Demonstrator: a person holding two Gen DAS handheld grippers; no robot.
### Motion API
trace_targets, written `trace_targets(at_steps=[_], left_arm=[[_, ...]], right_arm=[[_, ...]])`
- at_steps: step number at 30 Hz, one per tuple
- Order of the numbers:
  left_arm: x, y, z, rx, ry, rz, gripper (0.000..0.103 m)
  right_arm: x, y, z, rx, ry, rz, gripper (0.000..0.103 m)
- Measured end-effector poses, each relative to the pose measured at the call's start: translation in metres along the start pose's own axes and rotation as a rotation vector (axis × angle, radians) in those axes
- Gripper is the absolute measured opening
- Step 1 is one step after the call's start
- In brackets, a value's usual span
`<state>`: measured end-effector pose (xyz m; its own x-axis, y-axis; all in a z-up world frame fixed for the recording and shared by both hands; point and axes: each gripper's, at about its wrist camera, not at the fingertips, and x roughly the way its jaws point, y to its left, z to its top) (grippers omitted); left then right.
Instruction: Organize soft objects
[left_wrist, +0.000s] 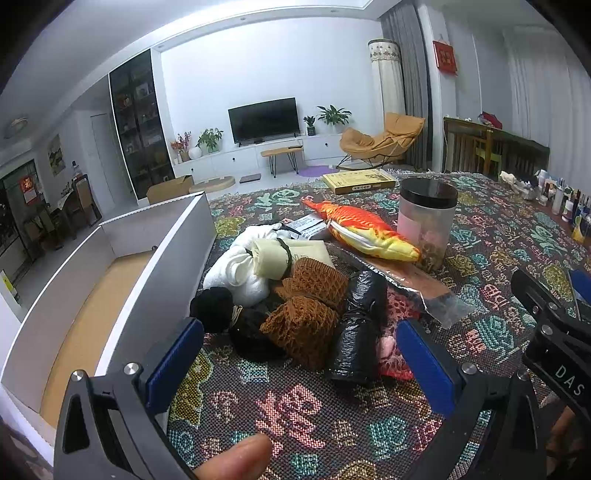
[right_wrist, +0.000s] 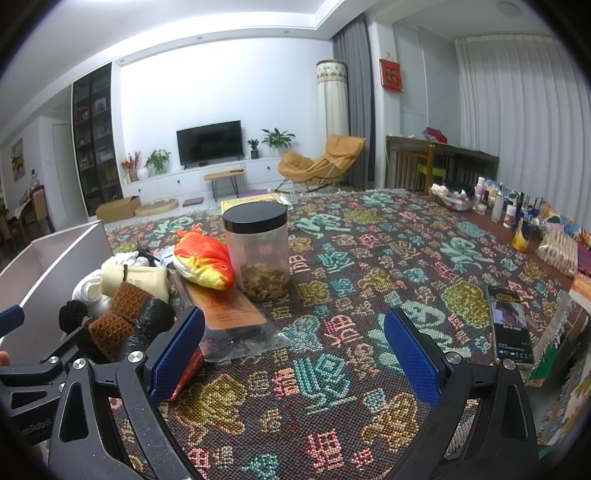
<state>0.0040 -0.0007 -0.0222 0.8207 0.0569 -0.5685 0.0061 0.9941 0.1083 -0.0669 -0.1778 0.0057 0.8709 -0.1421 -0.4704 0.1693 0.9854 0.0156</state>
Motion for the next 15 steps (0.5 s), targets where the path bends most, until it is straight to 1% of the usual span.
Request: trace_targets(at_steps=[15], left_arm=[[0.0016, -0.001, -0.0019, 0.001, 0.005, 0.0, 0.103]], right_arm=[[-0.0007, 0.0, -0.0001, 0.001, 0.003, 0.001, 0.099]])
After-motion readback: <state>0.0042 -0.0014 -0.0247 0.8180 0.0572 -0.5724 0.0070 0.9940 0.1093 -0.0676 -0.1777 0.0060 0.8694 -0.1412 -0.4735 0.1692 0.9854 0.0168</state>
